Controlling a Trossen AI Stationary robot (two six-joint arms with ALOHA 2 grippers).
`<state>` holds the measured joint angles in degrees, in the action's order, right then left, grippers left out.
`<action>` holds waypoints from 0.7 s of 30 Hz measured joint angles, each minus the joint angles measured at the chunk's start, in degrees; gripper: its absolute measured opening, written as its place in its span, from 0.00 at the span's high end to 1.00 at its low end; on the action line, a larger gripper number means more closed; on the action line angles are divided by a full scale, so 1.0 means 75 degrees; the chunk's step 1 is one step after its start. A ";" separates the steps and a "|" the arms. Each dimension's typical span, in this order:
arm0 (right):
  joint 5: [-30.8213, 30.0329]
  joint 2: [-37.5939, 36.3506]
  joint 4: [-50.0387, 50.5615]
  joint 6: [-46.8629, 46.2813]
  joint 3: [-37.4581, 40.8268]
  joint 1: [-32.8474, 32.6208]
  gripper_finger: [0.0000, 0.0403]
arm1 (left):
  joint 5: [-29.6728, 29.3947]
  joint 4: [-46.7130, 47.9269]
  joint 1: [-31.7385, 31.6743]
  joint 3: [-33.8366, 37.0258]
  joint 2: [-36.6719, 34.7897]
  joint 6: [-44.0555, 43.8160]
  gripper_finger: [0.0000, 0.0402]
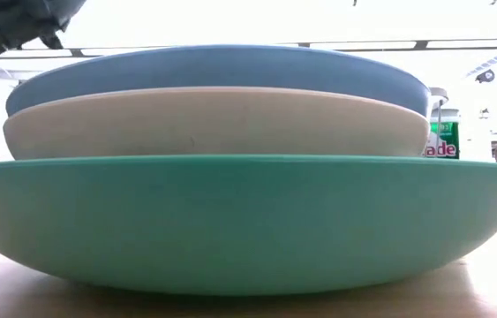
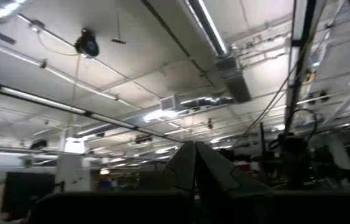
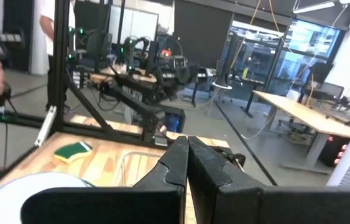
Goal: Sort dishes
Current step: Put the light blue plate in the dish rack
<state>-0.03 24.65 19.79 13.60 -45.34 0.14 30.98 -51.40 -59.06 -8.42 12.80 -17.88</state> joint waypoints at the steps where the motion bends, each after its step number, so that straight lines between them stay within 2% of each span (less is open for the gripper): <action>1: 0.0000 0.0065 -0.0060 0.0095 0.0000 0.0001 1.00 | -0.0001 0.0006 0.0210 -0.0141 0.0118 0.0122 1.00; 7: -0.0003 0.0527 -0.0381 0.0184 0.0000 0.0000 1.00 | -0.0033 0.0107 0.1811 -0.1162 0.1417 0.1483 1.00; 15: -0.0003 0.0924 -0.0446 -0.0143 0.0000 0.0001 1.00 | -0.0675 0.1967 0.4542 -0.2981 0.3659 0.3527 1.00; 17: -0.0001 0.0994 -0.0539 -0.0241 0.0000 0.0001 1.00 | -0.1315 0.2554 0.5314 -0.3378 0.3970 0.4233 1.00; 21: 0.0000 0.1045 -0.0687 -0.0262 0.0000 0.0001 1.00 | -0.3901 0.3481 0.6854 -0.3838 0.4410 0.5157 1.00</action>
<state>-0.03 32.49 14.64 11.64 -45.34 0.14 1.72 -25.29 -7.66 -37.20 45.88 20.80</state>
